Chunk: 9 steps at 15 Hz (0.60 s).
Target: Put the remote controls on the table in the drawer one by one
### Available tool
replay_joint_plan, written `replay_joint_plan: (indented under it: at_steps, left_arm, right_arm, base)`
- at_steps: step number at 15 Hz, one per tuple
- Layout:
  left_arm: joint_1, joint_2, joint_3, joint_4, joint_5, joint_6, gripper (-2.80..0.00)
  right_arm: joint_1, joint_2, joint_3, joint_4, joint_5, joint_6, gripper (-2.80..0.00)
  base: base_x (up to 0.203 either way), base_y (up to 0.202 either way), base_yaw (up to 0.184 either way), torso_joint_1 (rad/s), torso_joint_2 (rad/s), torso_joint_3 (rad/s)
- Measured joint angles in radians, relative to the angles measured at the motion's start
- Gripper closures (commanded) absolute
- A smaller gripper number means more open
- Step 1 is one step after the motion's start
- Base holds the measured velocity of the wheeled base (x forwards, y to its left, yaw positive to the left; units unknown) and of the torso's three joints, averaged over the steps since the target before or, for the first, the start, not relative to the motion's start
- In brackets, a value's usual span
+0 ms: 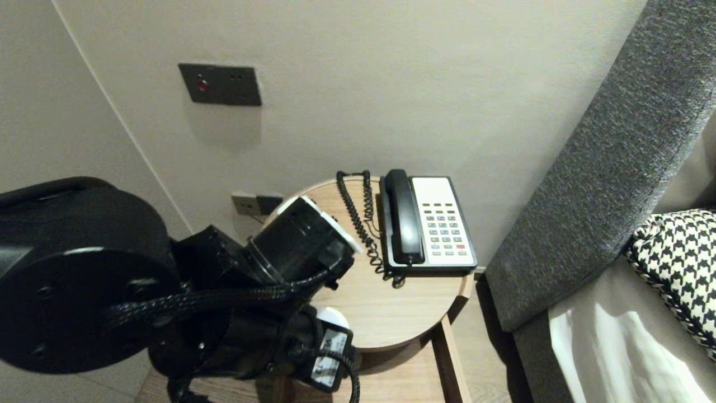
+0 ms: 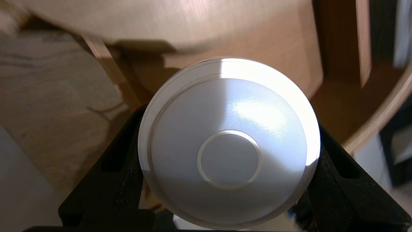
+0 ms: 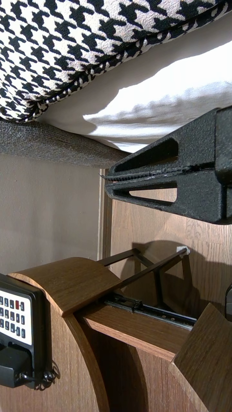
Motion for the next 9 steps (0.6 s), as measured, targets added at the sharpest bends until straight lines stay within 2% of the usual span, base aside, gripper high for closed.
replay_joint_plan:
  at_steps: [4,9]
  left_arm:
    - [-0.055,-0.041,0.154,-0.043,-0.011,0.004,0.0]
    - [-0.077,-0.024,0.311,-0.227,-0.011,-0.003,0.0]
  right_arm:
    - [0.0,0.0,0.0,0.0,0.0,0.0,0.0]
    - [0.0,0.0,0.0,0.0,0.0,0.0,0.0]
  base:
    - [0.0,0.0,0.0,0.0,0.0,0.0]
    - [0.0,0.0,0.0,0.0,0.0,0.0]
